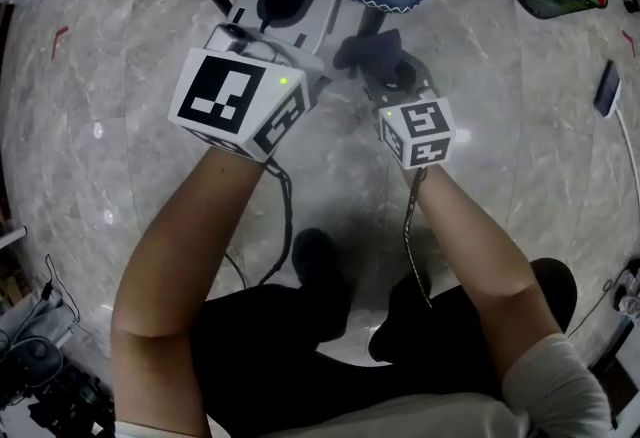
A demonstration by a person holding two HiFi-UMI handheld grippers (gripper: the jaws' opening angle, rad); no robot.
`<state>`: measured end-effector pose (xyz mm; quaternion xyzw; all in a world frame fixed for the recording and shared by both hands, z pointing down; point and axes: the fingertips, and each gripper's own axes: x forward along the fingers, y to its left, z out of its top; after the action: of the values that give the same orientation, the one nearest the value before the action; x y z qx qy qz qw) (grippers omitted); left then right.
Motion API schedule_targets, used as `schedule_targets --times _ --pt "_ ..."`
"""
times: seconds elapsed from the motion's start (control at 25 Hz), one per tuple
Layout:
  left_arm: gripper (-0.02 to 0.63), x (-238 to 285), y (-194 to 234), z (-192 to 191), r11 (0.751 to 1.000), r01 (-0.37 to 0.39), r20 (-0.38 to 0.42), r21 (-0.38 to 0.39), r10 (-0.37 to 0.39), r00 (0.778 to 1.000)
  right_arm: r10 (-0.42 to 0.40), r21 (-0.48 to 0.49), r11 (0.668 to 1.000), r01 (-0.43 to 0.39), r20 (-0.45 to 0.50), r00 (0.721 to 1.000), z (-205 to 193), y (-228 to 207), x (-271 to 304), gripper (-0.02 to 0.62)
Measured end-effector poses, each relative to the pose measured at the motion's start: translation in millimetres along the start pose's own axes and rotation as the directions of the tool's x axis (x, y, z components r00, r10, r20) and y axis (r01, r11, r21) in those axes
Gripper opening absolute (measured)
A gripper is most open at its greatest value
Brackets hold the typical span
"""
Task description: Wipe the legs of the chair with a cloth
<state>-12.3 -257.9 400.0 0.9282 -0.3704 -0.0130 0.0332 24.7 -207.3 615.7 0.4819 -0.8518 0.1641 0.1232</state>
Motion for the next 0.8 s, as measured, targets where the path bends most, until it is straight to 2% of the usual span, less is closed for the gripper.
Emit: schedule_targets --times 0.08,0.16,0.32,0.44,0.6,0.8 --pt "0.005 0.8 -0.2 -0.3 1.0 0.008 0.005 -0.003 -0.008 1.0 -0.004 0.052 0.999 0.014 -0.177 0.984 -68.7 -7.0 19.2 0.123" --pt "0.005 -0.5 -0.1 -1.1 1.0 0.014 0.004 -0.008 -0.014 1.0 -0.008 0.079 0.996 0.032 -0.282 0.959 -111.0 -13.1 30.2 0.124" --pt "0.005 -1.4 0.2 0.0 1.0 0.016 -0.001 -0.006 -0.016 1.0 -0.013 0.057 0.998 0.031 -0.299 0.954 -112.4 -14.5 34.3 0.123" --pt "0.005 -2.2 -0.1 -1.0 1.0 0.016 0.0 0.001 -0.016 1.0 -0.004 0.005 1.0 0.006 -0.243 0.97 -78.6 -6.2 25.9 0.123" --pt "0.005 -1.5 -0.1 -0.7 1.0 0.014 0.006 0.014 -0.014 1.0 -0.014 -0.02 1.0 0.012 -0.094 0.995 1.9 2.0 6.3 0.129" --pt "0.005 -2.4 1.0 0.0 1.0 0.002 0.011 0.013 -0.002 1.0 -0.03 -0.037 0.999 0.034 0.115 0.993 96.1 7.4 -27.2 0.129"
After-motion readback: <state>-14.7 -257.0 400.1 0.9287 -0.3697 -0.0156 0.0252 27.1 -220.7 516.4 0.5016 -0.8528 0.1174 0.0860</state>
